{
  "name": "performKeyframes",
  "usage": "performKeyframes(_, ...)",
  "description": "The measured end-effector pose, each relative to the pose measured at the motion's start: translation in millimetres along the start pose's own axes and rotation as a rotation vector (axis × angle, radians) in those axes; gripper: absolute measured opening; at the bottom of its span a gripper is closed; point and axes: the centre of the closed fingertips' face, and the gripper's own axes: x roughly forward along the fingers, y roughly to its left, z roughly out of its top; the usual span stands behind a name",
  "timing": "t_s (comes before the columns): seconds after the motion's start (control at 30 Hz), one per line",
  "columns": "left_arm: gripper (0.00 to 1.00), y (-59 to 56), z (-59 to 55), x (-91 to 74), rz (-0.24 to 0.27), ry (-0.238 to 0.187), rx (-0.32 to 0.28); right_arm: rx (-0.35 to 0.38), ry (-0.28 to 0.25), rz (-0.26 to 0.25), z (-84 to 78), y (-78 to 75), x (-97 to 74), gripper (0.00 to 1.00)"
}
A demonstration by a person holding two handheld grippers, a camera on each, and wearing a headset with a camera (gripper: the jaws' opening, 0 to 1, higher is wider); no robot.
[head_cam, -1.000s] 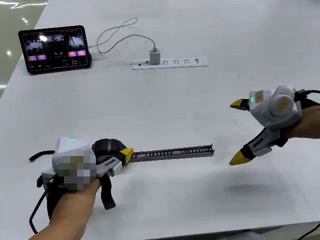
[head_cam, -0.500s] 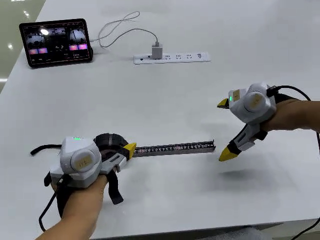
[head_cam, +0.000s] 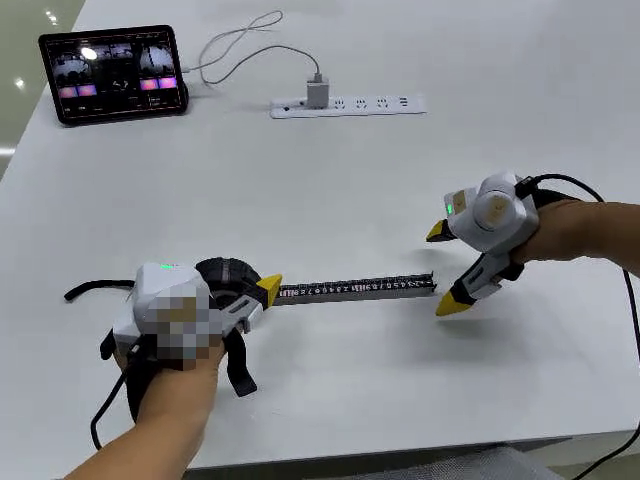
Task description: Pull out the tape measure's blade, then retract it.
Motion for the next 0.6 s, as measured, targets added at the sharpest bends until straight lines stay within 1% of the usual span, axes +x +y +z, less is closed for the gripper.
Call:
performKeyframes(0.1,0.99,1.1,0.9,-0.3,0.001,-0.003,0.004,0.005,-0.001,0.001,0.0,0.2,1.4,0.56)
performKeyframes(0.27,0.99,3.1,0.6,-1.6,0.008,-0.003,0.003,-0.011,0.005,0.013,0.5,1.5,2.7,0.42)
performKeyframes(0.33,0.99,3.3,0.9,-2.1,0.009,-0.004,-0.002,-0.015,0.005,0.031,1.0,4.3,3.2,0.33)
performKeyframes(0.43,0.99,3.5,0.8,-2.2,0.008,-0.004,-0.004,-0.025,0.019,0.032,-1.3,4.0,4.9,0.25)
performKeyframes(0.5,0.99,3.6,0.7,-2.6,0.008,-0.003,-0.004,-0.030,0.022,0.037,-1.9,4.5,5.9,0.21)
performKeyframes(0.6,0.99,3.6,1.1,-2.7,0.008,-0.006,-0.003,-0.020,0.026,0.038,-2.0,3.3,8.6,0.21)
